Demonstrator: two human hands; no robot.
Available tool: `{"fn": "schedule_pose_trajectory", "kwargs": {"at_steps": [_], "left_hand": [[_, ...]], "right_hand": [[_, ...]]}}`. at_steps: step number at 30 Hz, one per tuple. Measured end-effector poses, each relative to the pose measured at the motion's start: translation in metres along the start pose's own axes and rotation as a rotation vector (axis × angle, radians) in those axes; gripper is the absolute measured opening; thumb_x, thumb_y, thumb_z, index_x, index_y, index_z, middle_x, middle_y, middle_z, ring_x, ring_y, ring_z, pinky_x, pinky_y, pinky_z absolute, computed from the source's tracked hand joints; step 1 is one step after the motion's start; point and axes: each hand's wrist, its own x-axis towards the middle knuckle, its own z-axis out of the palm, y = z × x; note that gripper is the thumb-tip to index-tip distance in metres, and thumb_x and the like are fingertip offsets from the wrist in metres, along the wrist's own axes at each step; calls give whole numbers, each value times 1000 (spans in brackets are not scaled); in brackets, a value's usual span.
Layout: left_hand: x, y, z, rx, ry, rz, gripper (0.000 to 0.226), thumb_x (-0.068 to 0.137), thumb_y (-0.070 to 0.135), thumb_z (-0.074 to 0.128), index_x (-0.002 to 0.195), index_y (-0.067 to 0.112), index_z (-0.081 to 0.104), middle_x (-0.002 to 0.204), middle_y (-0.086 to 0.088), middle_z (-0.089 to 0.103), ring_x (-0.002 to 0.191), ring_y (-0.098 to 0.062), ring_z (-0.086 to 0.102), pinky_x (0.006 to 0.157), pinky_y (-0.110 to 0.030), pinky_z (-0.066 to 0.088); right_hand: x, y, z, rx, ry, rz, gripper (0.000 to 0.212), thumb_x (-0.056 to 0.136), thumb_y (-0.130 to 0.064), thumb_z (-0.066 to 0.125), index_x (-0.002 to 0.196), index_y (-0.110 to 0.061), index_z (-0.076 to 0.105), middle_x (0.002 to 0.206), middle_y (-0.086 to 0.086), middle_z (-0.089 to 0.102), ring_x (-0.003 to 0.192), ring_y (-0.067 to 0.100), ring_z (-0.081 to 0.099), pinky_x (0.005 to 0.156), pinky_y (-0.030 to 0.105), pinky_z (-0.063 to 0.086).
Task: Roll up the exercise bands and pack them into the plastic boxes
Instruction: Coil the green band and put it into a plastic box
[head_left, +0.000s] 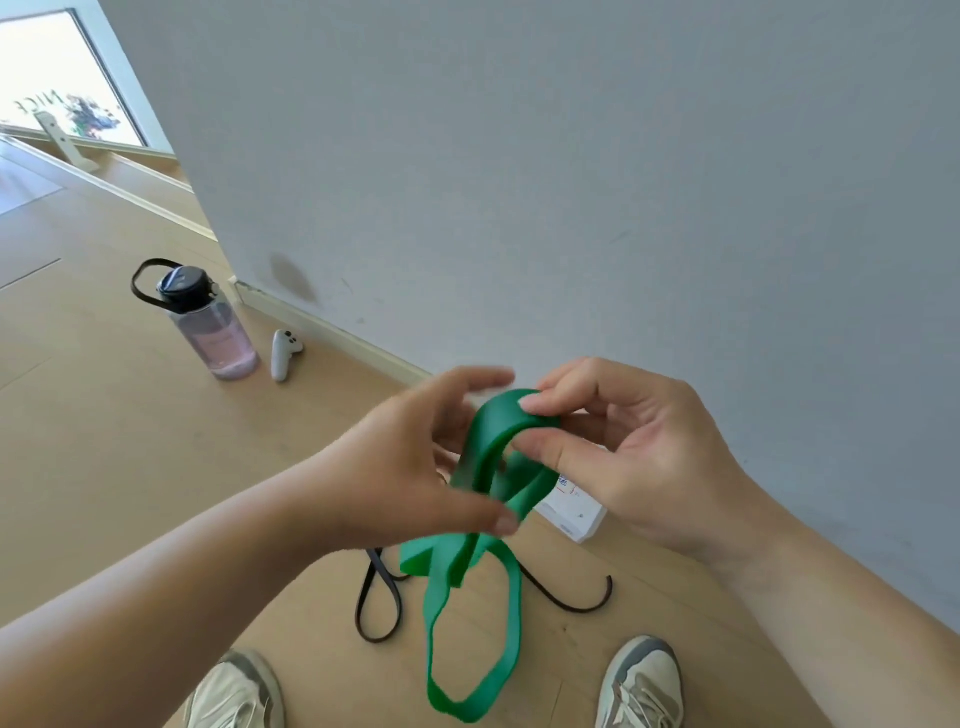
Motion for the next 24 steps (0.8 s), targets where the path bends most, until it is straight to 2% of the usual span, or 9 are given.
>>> {"fn": "schedule_pose_trajectory", "kwargs": {"at_steps": [3, 5, 7, 9, 13, 16, 19, 21, 24], "left_hand": [[1, -22, 15, 147, -171, -164, 56, 73, 34, 86, 122, 42, 61, 110, 17, 72, 103, -2, 69, 98, -34, 57], [3, -29, 19, 125, -133, -215, 42, 74, 28, 78, 112, 41, 65, 103, 13, 72, 94, -5, 71, 92, -37, 60], [5, -27, 15, 141, -16, -182, 37, 71, 22, 73, 104, 38, 65, 88, 8, 70, 80, -12, 68, 81, -41, 61], [4, -18, 6, 76, 172, -103, 47, 72, 11, 76, 107, 40, 64, 87, 8, 69, 74, -11, 68, 74, -36, 60], [-4, 9, -5, -204, 424, 29, 44, 80, -5, 79, 111, 21, 62, 99, 8, 80, 89, -14, 78, 83, -28, 62], [-8, 27, 8, -229, 376, 69, 42, 81, -8, 78, 109, 19, 62, 100, 9, 81, 94, -12, 78, 88, -30, 62], [-7, 32, 20, -154, 337, 100, 49, 79, -3, 81, 112, 27, 61, 105, 8, 79, 94, -13, 78, 84, -39, 64], [-5, 32, 21, -147, 329, 89, 54, 79, 1, 82, 115, 34, 59, 97, 2, 79, 87, -22, 78, 77, -50, 63], [-4, 27, 21, -137, 313, 113, 57, 80, 1, 82, 120, 34, 57, 89, -2, 79, 85, -26, 77, 80, -50, 62]], "right_hand": [[2, -1, -4, 37, 81, 19, 22, 81, 2, 81, 83, -19, 73, 91, -4, 78, 87, 21, 77, 81, 32, 64], [5, 1, -13, -21, 137, 51, 20, 83, -2, 81, 85, -20, 73, 93, -3, 78, 89, 20, 76, 83, 33, 63], [6, 8, -28, -107, 175, 125, 19, 86, -8, 80, 89, -24, 71, 93, -3, 77, 90, 17, 75, 84, 33, 62], [7, 16, -45, -241, 155, 252, 21, 89, -14, 78, 94, -30, 64, 94, -3, 73, 93, 19, 72, 88, 36, 60], [2, 28, -53, -393, -45, 468, 31, 85, -16, 80, 96, -26, 54, 101, -5, 69, 103, 9, 67, 106, 45, 50], [1, 24, -37, -279, -116, 395, 36, 81, -8, 82, 96, -17, 51, 111, -1, 72, 114, 8, 67, 112, 42, 47], [1, 12, -23, -23, -119, 265, 42, 78, 0, 86, 92, -16, 49, 111, -2, 74, 110, 16, 72, 103, 37, 55], [3, 7, -19, -8, -102, 219, 37, 79, -3, 86, 97, -21, 59, 105, 2, 74, 101, 21, 74, 96, 44, 59], [4, 8, -17, -76, -112, 188, 39, 82, -8, 84, 108, -35, 73, 101, -1, 72, 97, 18, 73, 93, 43, 60]]}}
